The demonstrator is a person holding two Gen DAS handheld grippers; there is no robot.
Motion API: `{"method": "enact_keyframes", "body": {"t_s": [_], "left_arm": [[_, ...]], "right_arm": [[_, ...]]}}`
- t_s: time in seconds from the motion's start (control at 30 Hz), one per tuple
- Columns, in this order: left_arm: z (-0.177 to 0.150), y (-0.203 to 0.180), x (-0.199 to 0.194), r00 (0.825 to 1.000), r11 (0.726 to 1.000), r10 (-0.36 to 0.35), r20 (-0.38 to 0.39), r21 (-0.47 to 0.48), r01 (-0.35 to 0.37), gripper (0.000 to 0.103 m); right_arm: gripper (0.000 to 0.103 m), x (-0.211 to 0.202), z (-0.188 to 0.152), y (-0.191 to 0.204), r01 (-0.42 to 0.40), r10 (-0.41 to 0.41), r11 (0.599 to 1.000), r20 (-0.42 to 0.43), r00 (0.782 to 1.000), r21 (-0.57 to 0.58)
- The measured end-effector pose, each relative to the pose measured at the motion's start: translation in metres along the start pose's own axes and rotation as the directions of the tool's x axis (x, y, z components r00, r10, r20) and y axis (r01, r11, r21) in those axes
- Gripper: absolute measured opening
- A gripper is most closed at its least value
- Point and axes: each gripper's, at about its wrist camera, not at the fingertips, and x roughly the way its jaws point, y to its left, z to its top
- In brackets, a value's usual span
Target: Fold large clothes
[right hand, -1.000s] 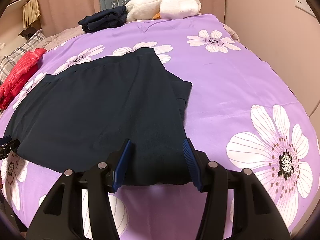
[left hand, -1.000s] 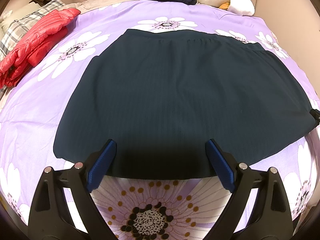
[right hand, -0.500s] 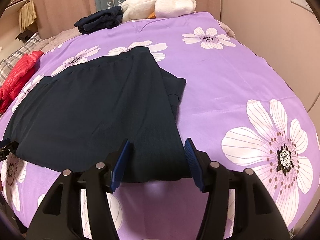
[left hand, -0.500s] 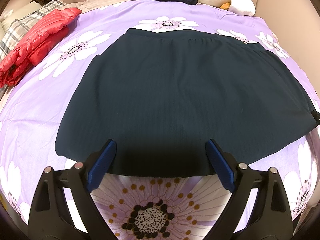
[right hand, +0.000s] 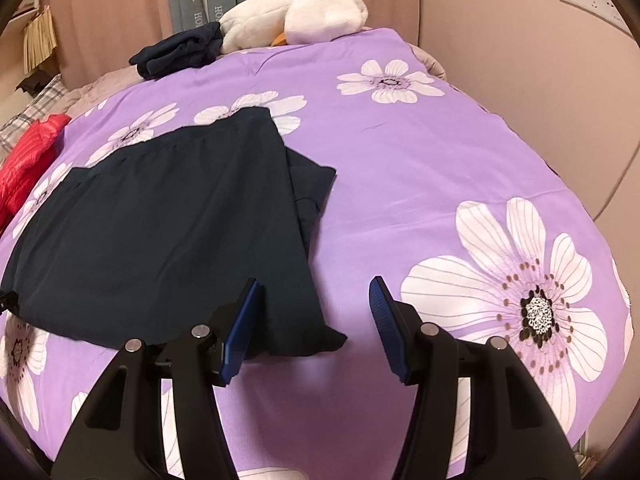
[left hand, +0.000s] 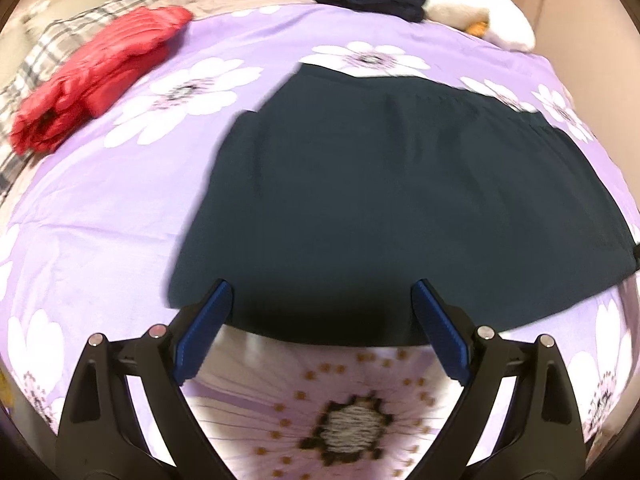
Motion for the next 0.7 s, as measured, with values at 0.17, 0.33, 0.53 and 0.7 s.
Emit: {"method": "enact_keyframes", "body": {"t_s": [0.17,0.33,0.53,0.7], "left_arm": [[0.022,0.028,-0.006,1.0,0.997,0.012,0.026,-0.073,-0.01,0.092],[0.054,0.023,0.001,0.999,0.999,-0.007,0.043,-0.05,0.009,0.091],[0.081,0.01,0.034,1.0,1.0,0.002,-0.009,-0.023,-0.002,0.064],[0.073,0.019,0.062,0.998,0.999,-0.002,-0.065,-0.041,0.0,0.066]], "right_arm": [[0.057,-0.008,0.01,0.012,-0.043,0.043,0.999,0.042,0.998,-0.007],[0.057,-0.003,0.029,0.043,-0.102,0.105,0.993,0.06,0.993,-0.059],[0.057,0.029,0.054,0.073,-0.145,0.148,0.985,0.029,0.989,-0.09],[0.057,0.066,0.055,0.069,-0.092,0.086,0.992,-0.07,0.994,-0.084]]}}
